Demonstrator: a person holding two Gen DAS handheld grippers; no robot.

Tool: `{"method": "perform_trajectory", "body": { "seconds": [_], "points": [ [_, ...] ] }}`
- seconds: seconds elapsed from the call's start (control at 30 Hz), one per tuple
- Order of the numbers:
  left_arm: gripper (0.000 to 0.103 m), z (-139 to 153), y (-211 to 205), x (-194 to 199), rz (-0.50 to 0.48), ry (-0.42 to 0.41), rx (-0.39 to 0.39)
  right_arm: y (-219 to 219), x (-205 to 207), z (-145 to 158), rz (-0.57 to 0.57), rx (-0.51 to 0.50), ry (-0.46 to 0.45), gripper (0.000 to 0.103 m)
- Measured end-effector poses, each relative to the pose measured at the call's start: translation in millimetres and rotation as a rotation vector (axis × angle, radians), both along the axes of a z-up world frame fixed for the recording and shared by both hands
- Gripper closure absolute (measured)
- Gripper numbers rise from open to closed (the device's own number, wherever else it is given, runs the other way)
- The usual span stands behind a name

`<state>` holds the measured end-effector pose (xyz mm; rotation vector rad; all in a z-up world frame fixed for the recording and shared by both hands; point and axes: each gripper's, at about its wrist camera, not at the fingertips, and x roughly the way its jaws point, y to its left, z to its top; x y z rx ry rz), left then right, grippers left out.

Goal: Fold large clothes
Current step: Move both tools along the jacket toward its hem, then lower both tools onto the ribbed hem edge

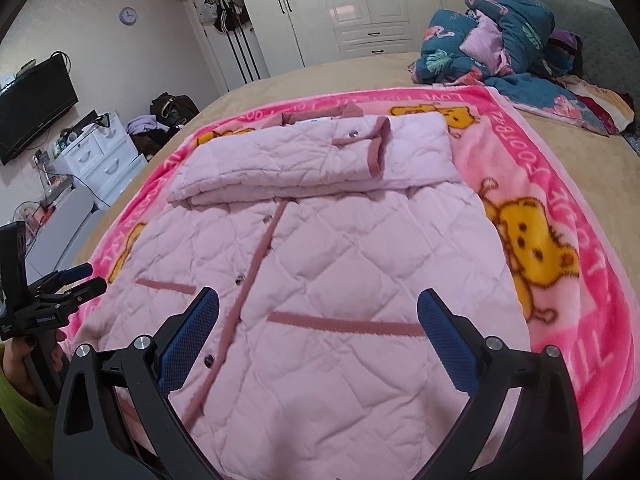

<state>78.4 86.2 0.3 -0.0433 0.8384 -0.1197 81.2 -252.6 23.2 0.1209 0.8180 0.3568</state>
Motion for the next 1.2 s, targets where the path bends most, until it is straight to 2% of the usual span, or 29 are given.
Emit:
{"method": "perform_trajectory", "body": {
  "seconds": [0.43, 0.9, 1.2],
  "points": [
    [0.009, -30.4, 28.0, -15.6, 0.057, 0.066, 0.017, -31.2, -12.1, -22.5, -0.06, -0.025, 0.045, 0.004],
    [0.009, -49.6, 77.7, -31.1, 0.184, 0.127, 0.007, -63.7, -23.6, -42.7, -0.111, -0.062, 0.096, 0.004],
    [0.009, -71.0, 98.8, -42.7, 0.204, 0.197, -0.073, -77.3, -31.4, -49.9, -0.133, -0.061, 0.119, 0.004]
  ]
}}
